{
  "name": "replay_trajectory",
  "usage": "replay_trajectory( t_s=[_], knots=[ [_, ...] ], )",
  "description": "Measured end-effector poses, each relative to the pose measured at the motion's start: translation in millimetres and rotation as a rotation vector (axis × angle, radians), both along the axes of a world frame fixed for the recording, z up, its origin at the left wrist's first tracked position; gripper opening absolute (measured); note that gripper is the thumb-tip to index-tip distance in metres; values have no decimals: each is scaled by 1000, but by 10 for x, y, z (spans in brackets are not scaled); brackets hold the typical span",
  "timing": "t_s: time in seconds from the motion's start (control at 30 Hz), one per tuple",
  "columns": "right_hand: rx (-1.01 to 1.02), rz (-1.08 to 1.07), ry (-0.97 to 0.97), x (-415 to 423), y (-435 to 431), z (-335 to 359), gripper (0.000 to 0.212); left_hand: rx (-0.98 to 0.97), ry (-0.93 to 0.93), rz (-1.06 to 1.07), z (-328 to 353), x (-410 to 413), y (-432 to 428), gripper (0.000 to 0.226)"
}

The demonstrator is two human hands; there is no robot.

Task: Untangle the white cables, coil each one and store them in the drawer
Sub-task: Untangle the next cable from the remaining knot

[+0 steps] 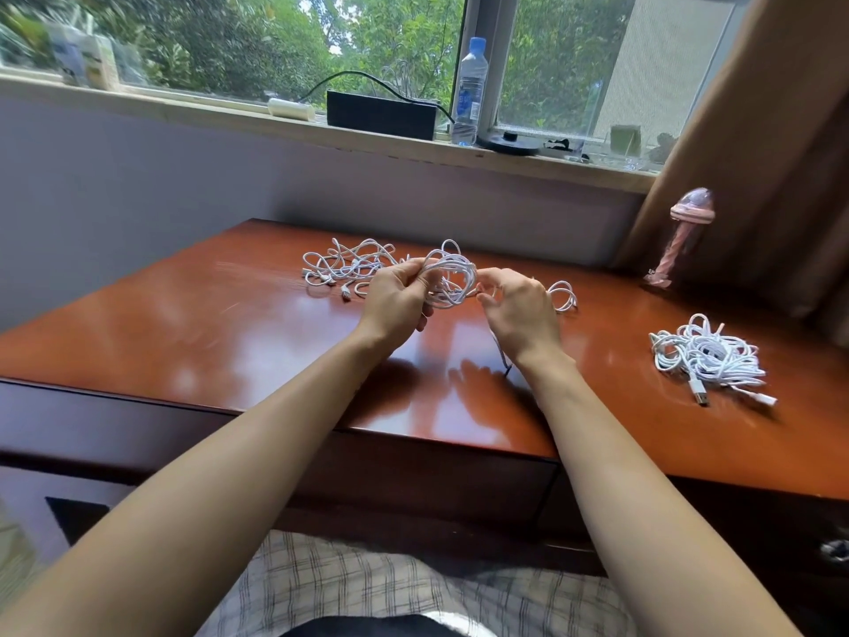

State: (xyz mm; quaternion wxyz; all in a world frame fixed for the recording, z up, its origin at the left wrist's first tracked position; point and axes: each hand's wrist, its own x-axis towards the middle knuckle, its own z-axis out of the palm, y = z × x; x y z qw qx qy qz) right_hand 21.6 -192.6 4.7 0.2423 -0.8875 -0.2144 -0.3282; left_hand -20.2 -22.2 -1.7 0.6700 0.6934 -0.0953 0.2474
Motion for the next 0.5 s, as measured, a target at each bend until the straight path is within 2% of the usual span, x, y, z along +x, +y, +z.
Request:
replay_trajectory(
  t_s=[0.13, 0.27, 0.4, 0.5],
  knots=[
    [197, 158, 55, 32, -36, -51, 29, 15, 9, -24, 2, -21, -7, 16],
    [322, 180, 19, 17, -64, -50, 33, 53, 48, -21, -5, -27, -16, 19],
    [327, 179, -4, 34, -74, -48, 34, 96, 85, -80, -14, -62, -28, 18],
    [297, 205, 48, 56, -71, -71, 30, 21, 70, -135, 11, -75, -46, 14]
  ],
)
